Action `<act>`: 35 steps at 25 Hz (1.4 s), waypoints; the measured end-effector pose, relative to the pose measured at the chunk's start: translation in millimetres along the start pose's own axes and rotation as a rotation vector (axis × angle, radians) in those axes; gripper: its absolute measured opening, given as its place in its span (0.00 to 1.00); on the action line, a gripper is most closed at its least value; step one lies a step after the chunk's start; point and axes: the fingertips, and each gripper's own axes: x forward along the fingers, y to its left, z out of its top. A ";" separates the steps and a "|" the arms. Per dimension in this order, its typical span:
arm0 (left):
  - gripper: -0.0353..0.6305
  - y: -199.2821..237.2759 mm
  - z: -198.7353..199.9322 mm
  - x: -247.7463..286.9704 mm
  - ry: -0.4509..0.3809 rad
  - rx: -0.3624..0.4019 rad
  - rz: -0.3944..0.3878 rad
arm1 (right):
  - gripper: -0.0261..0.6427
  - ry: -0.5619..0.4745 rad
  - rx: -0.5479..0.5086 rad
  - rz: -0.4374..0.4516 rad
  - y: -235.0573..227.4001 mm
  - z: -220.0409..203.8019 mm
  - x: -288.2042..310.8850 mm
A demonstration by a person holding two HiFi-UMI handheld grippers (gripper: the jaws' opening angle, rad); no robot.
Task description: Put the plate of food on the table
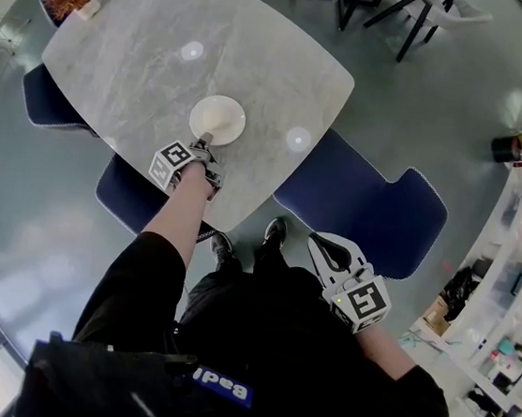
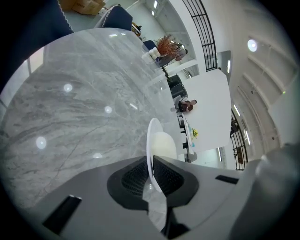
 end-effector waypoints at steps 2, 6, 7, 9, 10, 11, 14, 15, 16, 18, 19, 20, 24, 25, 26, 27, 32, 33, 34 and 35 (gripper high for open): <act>0.09 3.0 -0.3 0.9 0.023 0.021 0.024 | 0.05 0.003 0.021 -0.012 -0.3 -2.5 -1.6; 0.15 8.8 -2.5 4.5 0.075 0.056 0.082 | 0.05 0.042 0.052 -0.030 -2.3 -5.0 -5.3; 0.15 9.5 -3.4 4.9 0.084 0.055 0.087 | 0.05 0.042 0.059 -0.037 -3.0 -5.4 -5.8; 0.17 12.3 -6.3 5.4 0.112 0.051 0.097 | 0.05 0.034 0.074 -0.034 -2.4 -10.7 -6.2; 0.18 13.9 -8.4 5.8 0.131 0.046 0.103 | 0.05 0.032 0.083 -0.030 -2.2 -13.6 -6.3; 0.18 15.0 -10.4 6.2 0.151 0.035 0.109 | 0.05 0.035 0.092 -0.028 -2.6 -15.5 -6.5; 0.18 15.7 -15.1 7.2 0.217 0.011 0.124 | 0.05 0.046 0.112 -0.035 -5.6 -18.1 -8.5; 0.18 15.8 -16.2 6.9 0.236 0.011 0.130 | 0.05 0.048 0.115 -0.039 -6.0 -18.7 -9.1; 0.18 16.3 -17.1 6.3 0.252 0.014 0.135 | 0.05 0.048 0.117 -0.041 -5.8 -19.0 -9.4; 0.18 17.5 -18.4 4.2 0.273 0.022 0.143 | 0.05 0.046 0.116 -0.040 -4.0 -18.3 -9.0; 0.18 18.0 -19.4 3.2 0.280 0.022 0.144 | 0.05 0.043 0.113 -0.038 -2.9 -17.6 -8.5; 0.18 18.4 -21.0 2.3 0.287 0.019 0.143 | 0.05 0.040 0.110 -0.038 -2.0 -16.7 -8.3; 0.19 21.0 -26.9 -2.0 0.310 0.000 0.124 | 0.06 0.038 0.112 -0.046 0.4 -12.7 -8.2; 0.19 21.2 -27.3 -3.9 0.312 -0.003 0.118 | 0.05 0.036 0.109 -0.044 1.1 -12.2 -7.9; 0.19 21.5 -27.4 -6.1 0.313 -0.006 0.112 | 0.06 0.035 0.107 -0.041 1.7 -12.0 -7.5; 0.19 21.8 -27.5 -8.7 0.312 -0.009 0.107 | 0.05 0.034 0.104 -0.038 2.6 -12.0 -7.0; 0.19 12.8 -27.5 -33.6 0.311 0.007 0.054 | 0.05 0.017 0.084 -0.012 13.7 -4.7 1.4; 0.19 7.5 -28.9 -41.6 0.314 0.023 0.033 | 0.06 0.008 0.080 -0.006 16.2 -1.1 4.5; 0.19 1.4 -32.3 -50.5 0.319 0.044 0.007 | 0.05 0.001 0.076 -0.001 18.4 2.3 7.1; 0.19 -6.2 -37.9 -60.0 0.327 0.070 -0.022 | 0.05 -0.005 0.070 0.005 20.1 5.2 9.1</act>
